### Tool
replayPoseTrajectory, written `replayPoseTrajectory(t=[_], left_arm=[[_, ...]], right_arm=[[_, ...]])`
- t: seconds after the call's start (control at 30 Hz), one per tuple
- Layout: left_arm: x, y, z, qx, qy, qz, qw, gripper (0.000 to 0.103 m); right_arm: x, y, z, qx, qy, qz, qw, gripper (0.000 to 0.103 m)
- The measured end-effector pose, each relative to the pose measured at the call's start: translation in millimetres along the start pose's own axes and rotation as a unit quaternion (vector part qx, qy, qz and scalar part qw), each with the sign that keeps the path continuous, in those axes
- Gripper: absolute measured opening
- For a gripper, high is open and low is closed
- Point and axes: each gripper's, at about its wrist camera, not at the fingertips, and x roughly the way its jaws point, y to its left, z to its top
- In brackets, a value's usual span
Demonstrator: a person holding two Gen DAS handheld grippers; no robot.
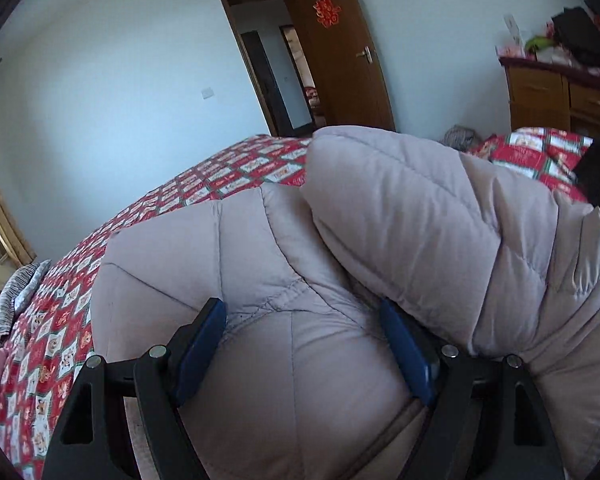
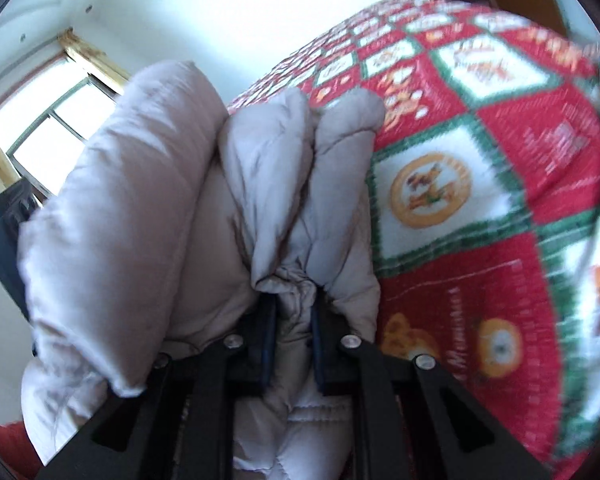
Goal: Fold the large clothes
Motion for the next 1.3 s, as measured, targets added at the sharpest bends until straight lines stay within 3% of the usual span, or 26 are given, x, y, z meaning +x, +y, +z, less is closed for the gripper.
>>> replayPoseTrajectory(t=[0.1, 0.2, 0.27, 0.3, 0.33, 0.43, 0.5, 0.53, 0.67, 0.83, 0.97, 1.1, 1.3], left_arm=[[5, -1, -1, 0.011, 0.003, 0.007, 0.9999, 0.080], [9, 2, -2, 0.013, 0.005, 0.009, 0.9999, 0.080], [9, 0, -2, 0.019, 0.006, 0.014, 0.9997, 0.080], [9, -2, -1, 0.021, 0.007, 0.016, 0.9996, 0.080], [8, -3, -1, 0.024, 0.008, 0.020, 0.9995, 0.080], [8, -5, -2, 0.026, 0.011, 0.025, 0.9993, 0.080], [7, -4, -3, 0.022, 0.010, 0.025, 0.9994, 0.080], [7, -5, -2, 0.020, 0.009, 0.024, 0.9995, 0.080], [10, -5, -1, 0.018, 0.011, 0.024, 0.9995, 0.080], [16, -6, -2, 0.012, 0.016, 0.031, 0.9993, 0.080], [26, -4, -3, -0.004, 0.025, 0.041, 0.9988, 0.081], [30, -7, -1, -0.001, 0.035, 0.047, 0.9983, 0.081], [23, -9, -2, 0.004, 0.033, 0.062, 0.9975, 0.082]], right_arm=[[-36, 8, 2, -0.009, -0.033, -0.042, 0.999, 0.026], [-76, 25, 14, -0.031, -0.085, -0.031, 0.995, 0.027], [-91, 44, 23, -0.056, -0.108, -0.020, 0.992, 0.034], [-91, 58, 28, -0.075, -0.108, -0.018, 0.991, 0.043], [-86, 68, 31, -0.089, -0.098, -0.020, 0.991, 0.046], [-49, 81, 37, -0.118, -0.040, -0.049, 0.991, 0.038], [-27, 72, 32, -0.122, -0.019, -0.108, 0.986, 0.032], [-24, 64, 28, -0.114, -0.012, -0.115, 0.987, 0.031], [-14, 40, 12, -0.067, -0.010, -0.112, 0.991, 0.030], [-2, 14, 7, -0.004, -0.021, -0.063, 0.998, 0.030], [4, 26, 5, -0.009, -0.041, -0.087, 0.995, 0.030], [4, 24, 6, -0.003, -0.046, -0.080, 0.996, 0.030], [-2, 32, 9, -0.031, -0.018, -0.097, 0.995, 0.032]])
